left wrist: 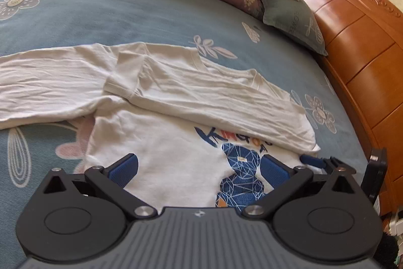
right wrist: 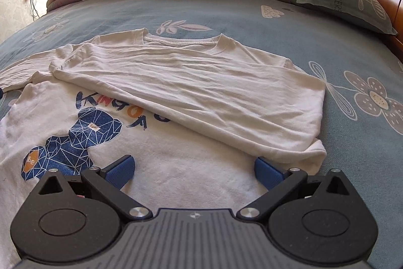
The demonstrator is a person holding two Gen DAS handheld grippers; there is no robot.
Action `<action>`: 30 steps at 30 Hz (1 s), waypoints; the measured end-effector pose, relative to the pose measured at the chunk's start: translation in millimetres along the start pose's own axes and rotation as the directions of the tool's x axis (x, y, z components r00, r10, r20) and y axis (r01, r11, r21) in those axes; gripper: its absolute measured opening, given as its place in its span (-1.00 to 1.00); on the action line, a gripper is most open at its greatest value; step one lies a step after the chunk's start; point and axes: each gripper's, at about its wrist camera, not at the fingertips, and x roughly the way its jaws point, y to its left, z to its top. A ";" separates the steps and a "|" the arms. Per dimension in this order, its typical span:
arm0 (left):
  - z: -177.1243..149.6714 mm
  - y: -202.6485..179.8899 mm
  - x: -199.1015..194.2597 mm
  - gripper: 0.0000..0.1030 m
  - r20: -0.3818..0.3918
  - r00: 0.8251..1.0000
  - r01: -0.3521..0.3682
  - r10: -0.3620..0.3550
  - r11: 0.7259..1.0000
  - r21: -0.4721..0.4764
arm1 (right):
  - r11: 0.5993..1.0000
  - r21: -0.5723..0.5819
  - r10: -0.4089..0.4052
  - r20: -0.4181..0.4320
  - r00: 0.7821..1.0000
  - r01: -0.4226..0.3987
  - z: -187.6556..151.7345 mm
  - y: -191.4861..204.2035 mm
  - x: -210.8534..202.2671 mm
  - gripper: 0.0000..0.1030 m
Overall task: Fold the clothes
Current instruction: 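Move the open left gripper toward the cuff of the extended sleeve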
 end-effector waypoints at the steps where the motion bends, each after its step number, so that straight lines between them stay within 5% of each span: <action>1: 4.8 6.5 -10.6 0.99 0.015 1.000 -0.012 0.012 1.000 -0.001 | 1.000 0.005 0.005 0.001 1.000 -0.005 -0.4 0.4 -1.5 1.00; 8: 23.3 69.7 -83.0 0.99 0.106 0.992 -0.059 0.066 0.996 -0.064 | 0.985 0.088 0.142 0.055 0.988 -0.146 -6.9 21.6 -39.3 1.00; 14: 22.2 147.7 -115.8 0.99 0.164 0.983 -0.051 0.081 0.982 -0.182 | 0.918 0.251 0.296 0.083 0.951 -0.308 -41.6 53.5 -85.8 1.00; 24: -30.8 284.9 -111.2 0.99 0.215 0.971 0.012 0.101 0.883 -0.469 | 0.925 0.285 0.255 0.029 0.966 -0.253 -50.6 106.8 -95.4 1.00; 30: -46.9 320.3 -99.0 0.99 0.266 0.962 0.088 0.061 0.853 -0.514 | 0.939 0.245 0.243 0.019 0.970 -0.240 -35.9 131.5 -91.3 1.00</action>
